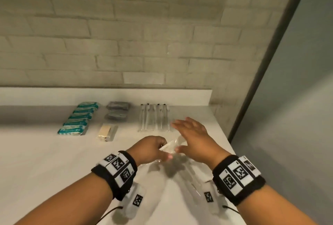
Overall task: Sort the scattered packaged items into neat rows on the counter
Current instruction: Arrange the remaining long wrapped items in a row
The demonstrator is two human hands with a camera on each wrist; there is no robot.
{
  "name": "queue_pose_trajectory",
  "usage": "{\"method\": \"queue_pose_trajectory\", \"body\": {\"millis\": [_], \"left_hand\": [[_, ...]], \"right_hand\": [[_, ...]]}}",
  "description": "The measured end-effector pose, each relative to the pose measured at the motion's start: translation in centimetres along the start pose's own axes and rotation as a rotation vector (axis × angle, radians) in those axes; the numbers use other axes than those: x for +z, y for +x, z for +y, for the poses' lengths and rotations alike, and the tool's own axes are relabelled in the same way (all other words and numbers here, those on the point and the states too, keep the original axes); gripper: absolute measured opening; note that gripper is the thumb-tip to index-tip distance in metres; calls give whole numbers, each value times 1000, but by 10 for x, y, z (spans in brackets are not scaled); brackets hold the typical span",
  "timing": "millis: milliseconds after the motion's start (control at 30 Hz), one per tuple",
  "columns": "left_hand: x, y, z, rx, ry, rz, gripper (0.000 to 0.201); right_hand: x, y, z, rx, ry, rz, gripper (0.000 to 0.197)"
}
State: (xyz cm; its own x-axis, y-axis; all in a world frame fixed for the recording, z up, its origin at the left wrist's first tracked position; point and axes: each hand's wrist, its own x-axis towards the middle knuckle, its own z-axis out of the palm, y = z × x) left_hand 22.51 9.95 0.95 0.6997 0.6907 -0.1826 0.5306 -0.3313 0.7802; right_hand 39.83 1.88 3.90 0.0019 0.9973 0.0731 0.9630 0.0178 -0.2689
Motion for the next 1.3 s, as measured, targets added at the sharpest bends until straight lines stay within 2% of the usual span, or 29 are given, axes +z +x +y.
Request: {"method": "queue_pose_trajectory", "body": {"millis": [67, 100, 167, 233, 300, 400, 500, 600, 733, 767, 800, 867, 900, 967, 1033, 1100, 1200, 1300], "left_hand": [[8, 9, 18, 33, 31, 32, 28], [10, 11, 24, 35, 51, 47, 29], [11, 12, 34, 9, 130, 119, 28], [8, 11, 33, -31, 185, 195, 22], [6, 10, 30, -72, 77, 213, 5], [14, 9, 30, -118, -28, 226, 9], [25, 12, 29, -153, -114, 253, 13], [31, 21, 23, -196, -102, 311, 14], [27, 42, 21, -275, -200, 336, 12], [29, 48, 22, -291, -281, 344, 6], [30, 55, 24, -313, -374, 357, 10], [39, 73, 25, -346, -462, 334, 32], [44, 81, 23, -348, -384, 301, 38], [49, 91, 19, -290, 7, 258, 42], [49, 98, 12, -171, 392, 204, 41], [49, 105, 6, -68, 626, 80, 40], [53, 119, 9, 51, 1080, -78, 40], [54, 137, 14, 46, 1146, -74, 39]], "right_hand": [[-7, 5, 3, -121, -128, -87, 47], [-9, 6, 6, -110, -144, -107, 31], [-17, 6, 22, -1, -44, -116, 8], [-20, 6, 42, 114, 152, -125, 5], [-20, 5, 59, 181, 406, -119, 9], [-14, 7, 75, 238, 675, -50, 18], [-3, 14, 92, 302, 631, 62, 10], [11, 20, 108, 396, 598, 6, 11], [23, 32, 122, 505, 725, -41, 17], [24, 35, 125, 525, 772, -34, 22], [25, 40, 127, 546, 819, -22, 31], [28, 47, 135, 563, 808, -8, 50], [32, 48, 141, 549, 726, -2, 57], [31, 44, 148, 474, 534, -50, 60], [28, 37, 148, 376, 429, -182, 56], [30, 33, 146, 277, 284, -357, 65], [36, 45, 143, 225, 104, -429, 74], [44, 67, 143, 234, 43, -407, 77]]}}
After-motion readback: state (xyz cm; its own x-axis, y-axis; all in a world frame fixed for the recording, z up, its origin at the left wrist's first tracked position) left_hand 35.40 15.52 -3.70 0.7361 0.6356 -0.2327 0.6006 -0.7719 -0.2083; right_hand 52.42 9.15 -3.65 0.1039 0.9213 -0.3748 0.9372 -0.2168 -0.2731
